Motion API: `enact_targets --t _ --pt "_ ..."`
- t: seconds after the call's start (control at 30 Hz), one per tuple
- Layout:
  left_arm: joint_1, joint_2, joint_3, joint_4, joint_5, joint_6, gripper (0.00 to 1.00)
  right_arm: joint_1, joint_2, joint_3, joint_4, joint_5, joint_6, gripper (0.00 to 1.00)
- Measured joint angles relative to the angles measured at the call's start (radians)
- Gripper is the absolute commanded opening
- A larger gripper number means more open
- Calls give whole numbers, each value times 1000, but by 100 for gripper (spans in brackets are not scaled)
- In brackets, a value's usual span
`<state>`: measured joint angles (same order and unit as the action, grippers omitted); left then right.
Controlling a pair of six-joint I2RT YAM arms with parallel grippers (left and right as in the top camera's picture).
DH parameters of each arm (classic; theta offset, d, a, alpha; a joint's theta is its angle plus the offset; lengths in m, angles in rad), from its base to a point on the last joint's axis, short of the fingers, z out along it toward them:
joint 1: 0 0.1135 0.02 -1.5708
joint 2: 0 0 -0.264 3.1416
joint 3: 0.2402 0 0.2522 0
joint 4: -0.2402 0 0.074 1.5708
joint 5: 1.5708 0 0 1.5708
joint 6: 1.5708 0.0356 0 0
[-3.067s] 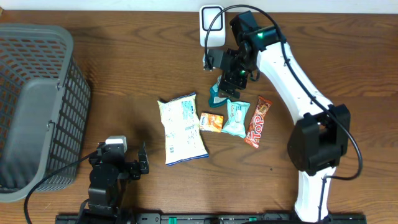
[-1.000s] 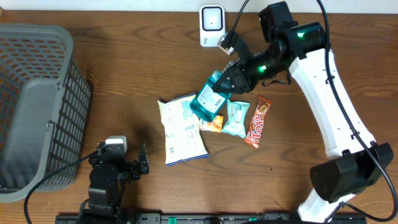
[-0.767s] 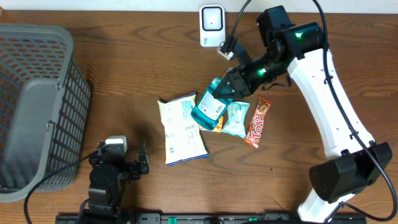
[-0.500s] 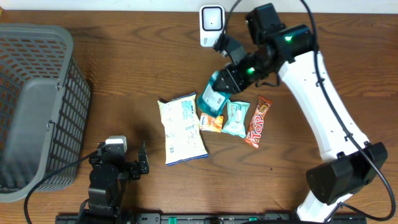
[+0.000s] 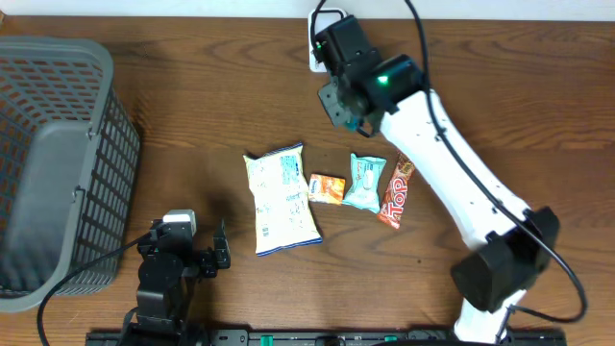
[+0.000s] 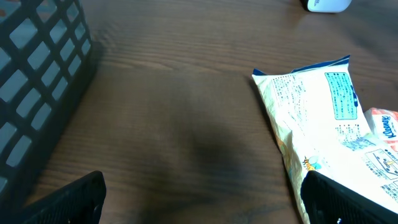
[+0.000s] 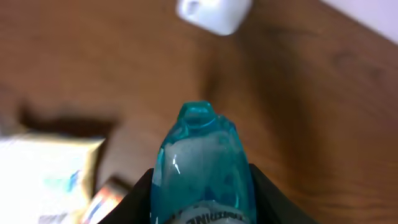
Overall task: Scan the item barcode
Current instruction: 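Rotate the held bottle with the right gripper above the items, then hold the bottle's barcode up to the white scanner window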
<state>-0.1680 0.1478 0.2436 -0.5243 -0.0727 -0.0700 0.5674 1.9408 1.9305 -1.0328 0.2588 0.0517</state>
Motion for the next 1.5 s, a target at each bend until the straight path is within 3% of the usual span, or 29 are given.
enact_targets --t 0.33,0.53,0.73,0.97,1.13,1.5 --pt "0 0 0 0 0 0 99 0 206 11 277 293 1 24" --pt "0 0 0 0 0 0 99 8 353 150 425 483 -108 25" --pt "0 0 0 0 0 0 99 32 461 270 767 661 -346 18" --pt "0 0 0 0 0 0 99 51 650 306 1405 834 -834 25" --pt "0 0 0 0 0 0 99 51 765 318 1434 868 -1008 26" --pt "0 0 0 0 0 0 99 94 800 327 1421 815 -1054 26"
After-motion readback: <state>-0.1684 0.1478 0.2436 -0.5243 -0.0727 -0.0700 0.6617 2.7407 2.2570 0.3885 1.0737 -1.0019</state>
